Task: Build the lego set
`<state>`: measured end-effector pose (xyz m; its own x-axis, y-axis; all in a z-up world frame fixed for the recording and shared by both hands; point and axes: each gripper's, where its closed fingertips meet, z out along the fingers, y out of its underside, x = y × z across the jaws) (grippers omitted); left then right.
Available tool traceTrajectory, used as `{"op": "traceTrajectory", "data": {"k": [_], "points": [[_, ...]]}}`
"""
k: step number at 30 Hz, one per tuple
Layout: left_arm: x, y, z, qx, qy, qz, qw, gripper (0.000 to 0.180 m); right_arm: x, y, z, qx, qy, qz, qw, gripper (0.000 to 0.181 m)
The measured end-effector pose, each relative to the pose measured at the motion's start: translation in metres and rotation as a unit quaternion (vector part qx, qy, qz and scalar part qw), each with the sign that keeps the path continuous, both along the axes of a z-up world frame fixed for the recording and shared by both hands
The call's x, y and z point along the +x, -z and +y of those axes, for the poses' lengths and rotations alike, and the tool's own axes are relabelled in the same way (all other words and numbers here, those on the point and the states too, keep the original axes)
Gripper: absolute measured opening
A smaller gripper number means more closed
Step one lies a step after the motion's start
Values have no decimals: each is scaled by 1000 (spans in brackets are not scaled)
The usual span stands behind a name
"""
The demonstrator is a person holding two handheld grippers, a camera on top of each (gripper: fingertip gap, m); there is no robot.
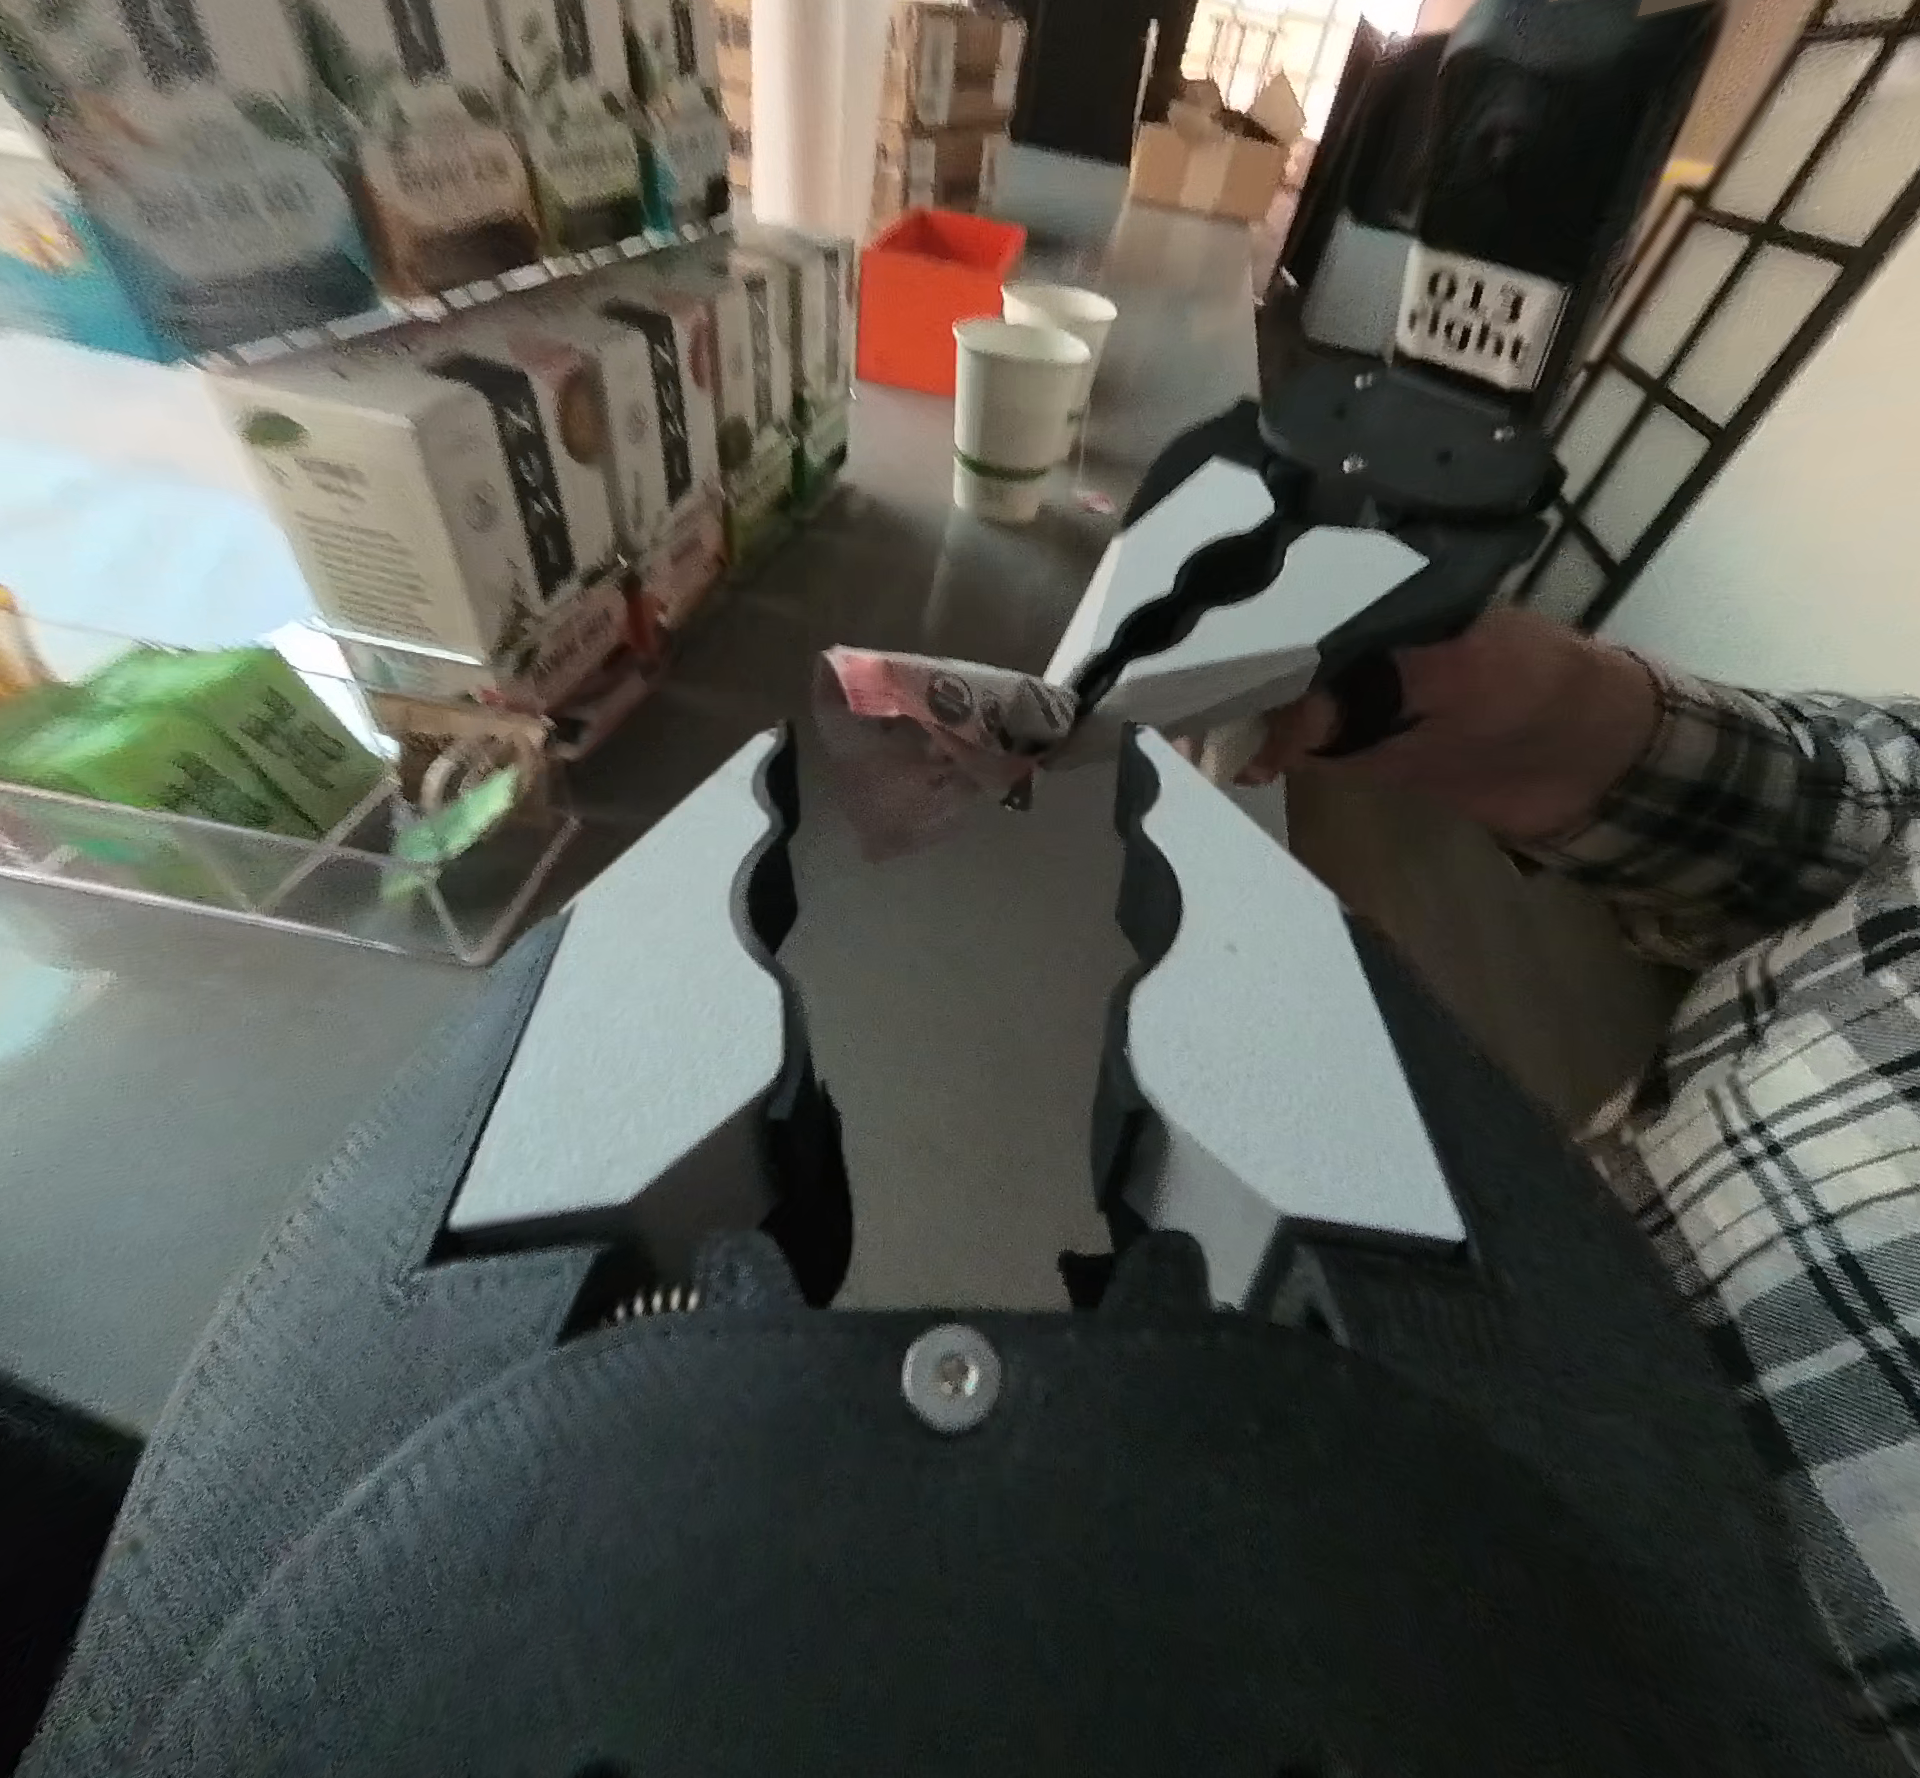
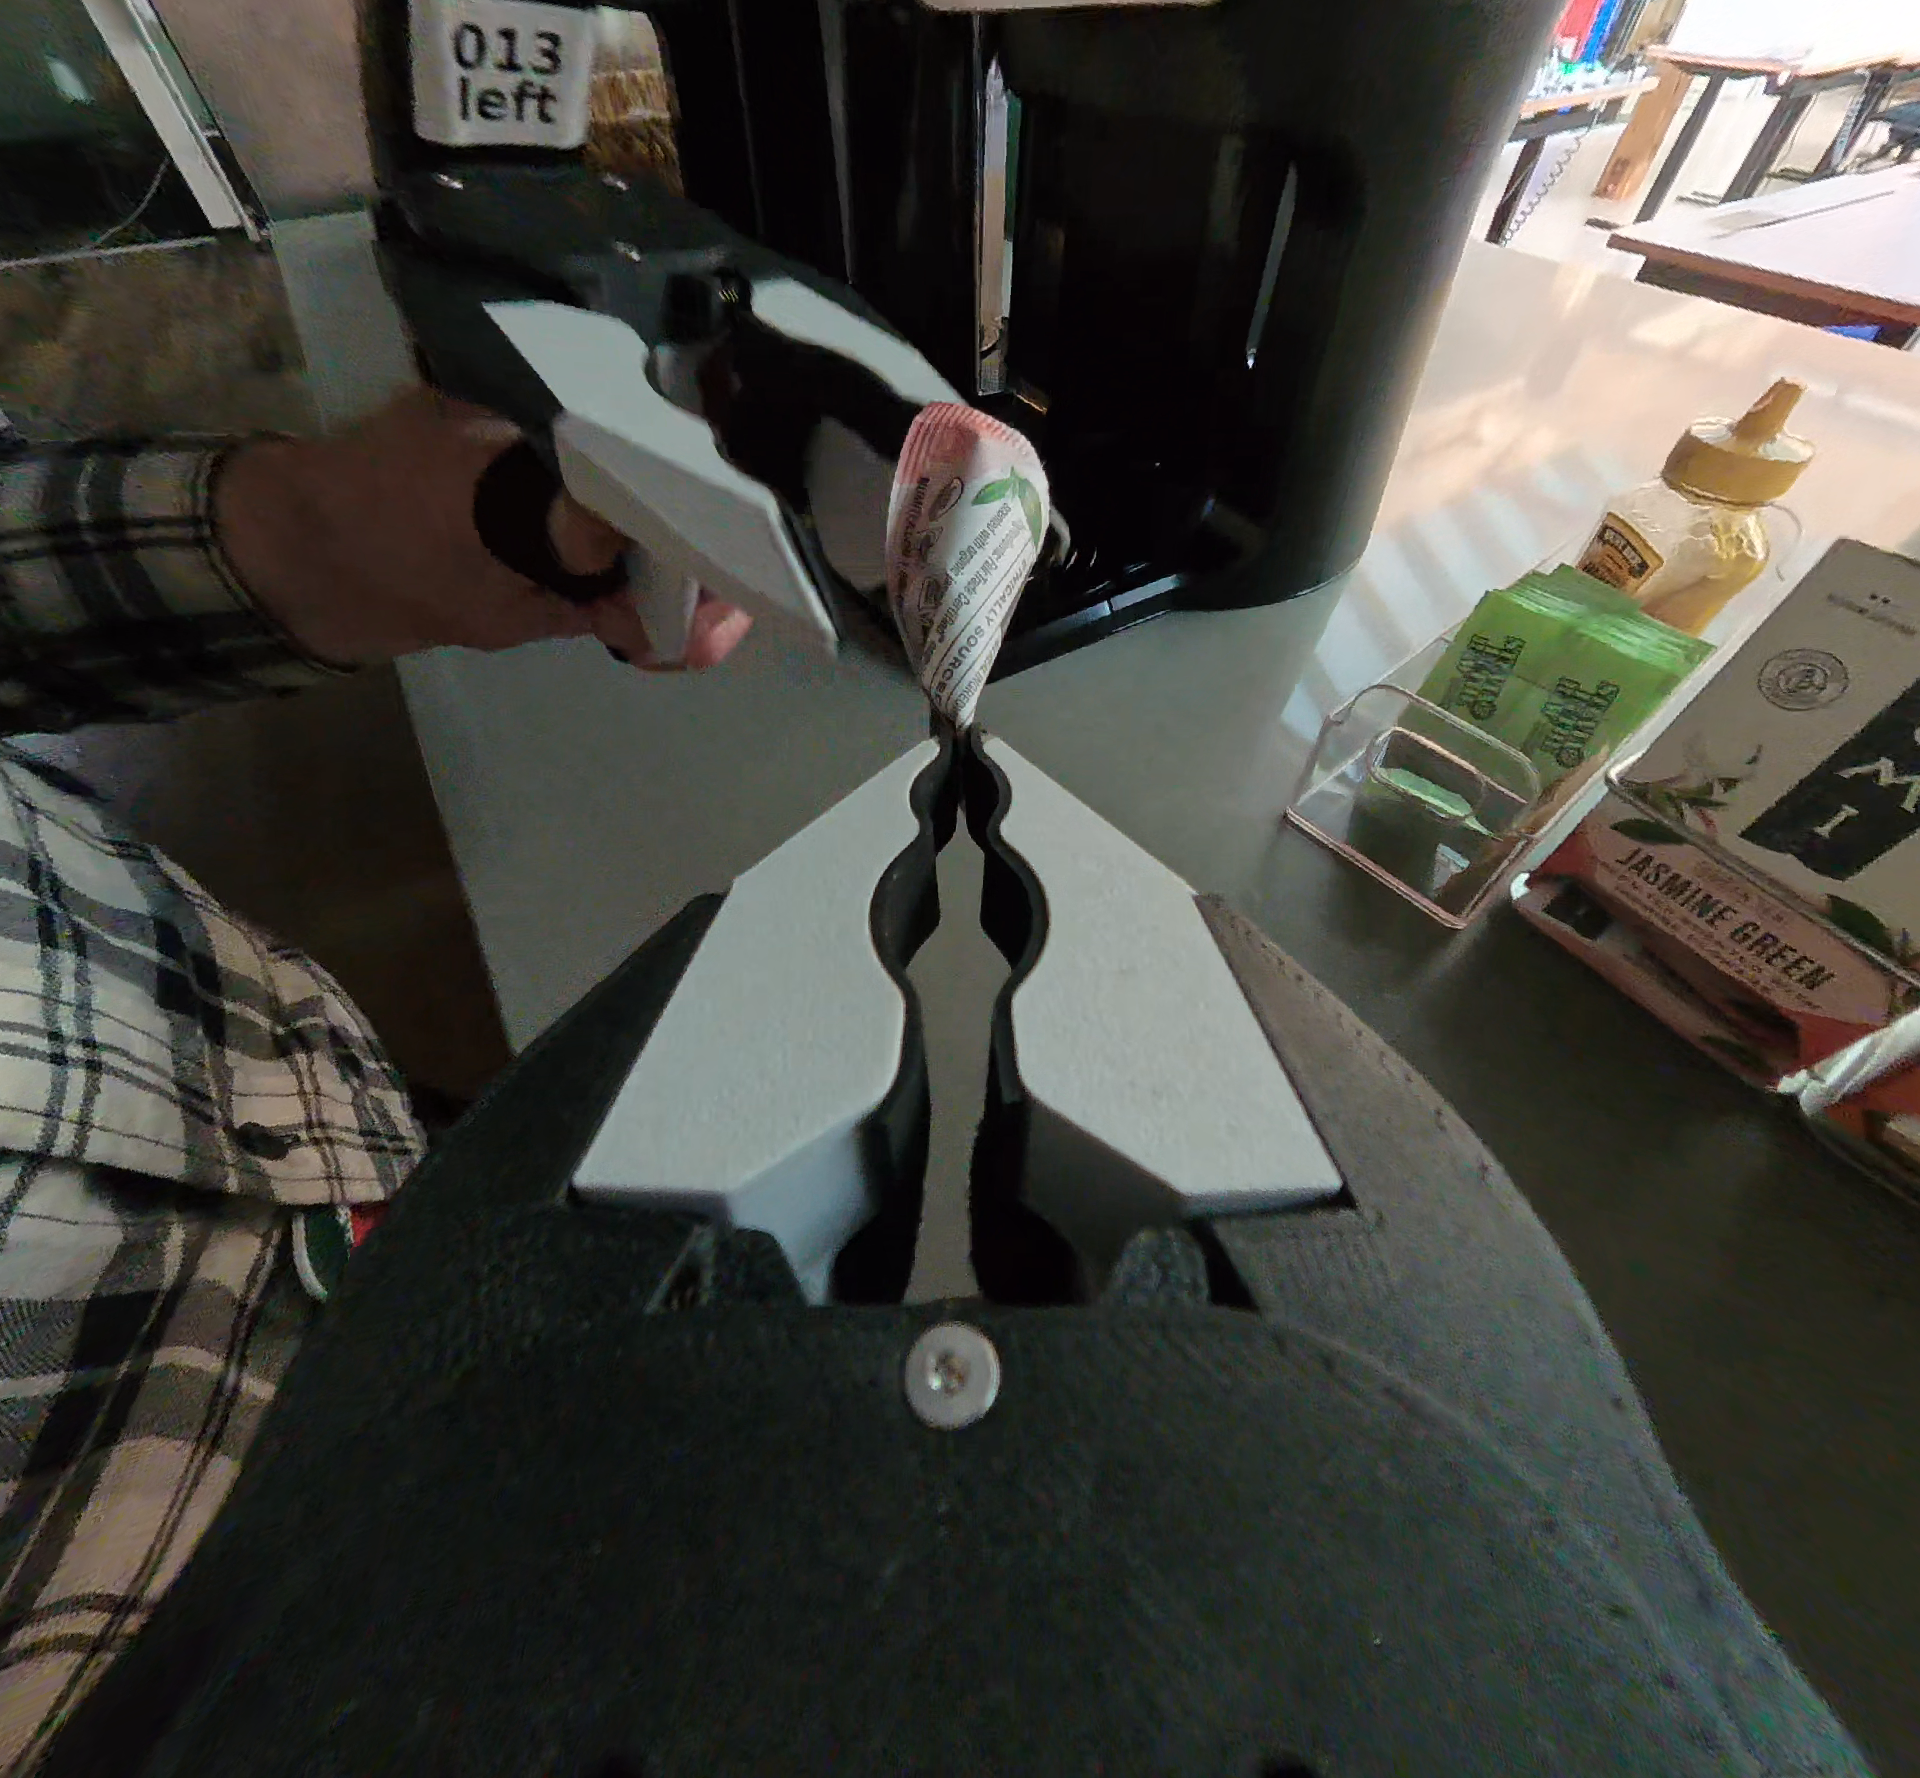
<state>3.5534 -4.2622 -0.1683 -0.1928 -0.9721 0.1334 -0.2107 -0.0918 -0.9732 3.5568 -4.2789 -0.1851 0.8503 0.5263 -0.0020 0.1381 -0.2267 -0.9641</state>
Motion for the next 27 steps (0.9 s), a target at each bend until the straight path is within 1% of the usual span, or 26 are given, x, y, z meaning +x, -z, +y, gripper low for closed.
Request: {"op": "traceTrajectory", "data": {"k": [2,4,5,7,10,12,14,16,17,19,22,23,27], "points": [[-4,-15,2,43,-10,-24,999,62,5,5,-1,-11,9,-5,1000,0],[-1,-18,-4,112,-13,-13,993,66,4,8,-4,-14,5,-21,1000,0],[2,-17,-8,135,-9,-3,991,66,2,9,-5,-14,1,-25,1000,0],[6,-10,-10,154,-6,15,988,66,-3,6,-7,-4,-8,-32,999,0],[8,7,-12,124,12,45,991,65,-4,-1,-7,7,-6,-31,999,0],[7,15,-14,118,15,57,991,60,-4,-6,-7,10,-8,-15,1000,0],[7,13,-14,120,4,46,992,54,-3,-6,-6,5,-7,-11,1000,0],[3,-6,-6,110,-28,3,994,44,0,-3,-5,-3,1,-10,1000,0],[0,-13,1,110,-47,-12,993,49,2,-1,-4,-9,4,-4,1000,0],[-4,-24,-1,137,-49,-29,989,49,4,4,-4,-16,8,-7,1000,0],[1,-14,-12,181,-27,1,983,50,-3,0,-5,-10,-4,3,1000,0],[3,-11,-12,185,-29,4,982,54,-5,-2,-5,-8,-7,5,1000,0],[5,-11,-11,140,-21,-4,990,59,-11,-9,-5,9,-22,32,999,0]]}}
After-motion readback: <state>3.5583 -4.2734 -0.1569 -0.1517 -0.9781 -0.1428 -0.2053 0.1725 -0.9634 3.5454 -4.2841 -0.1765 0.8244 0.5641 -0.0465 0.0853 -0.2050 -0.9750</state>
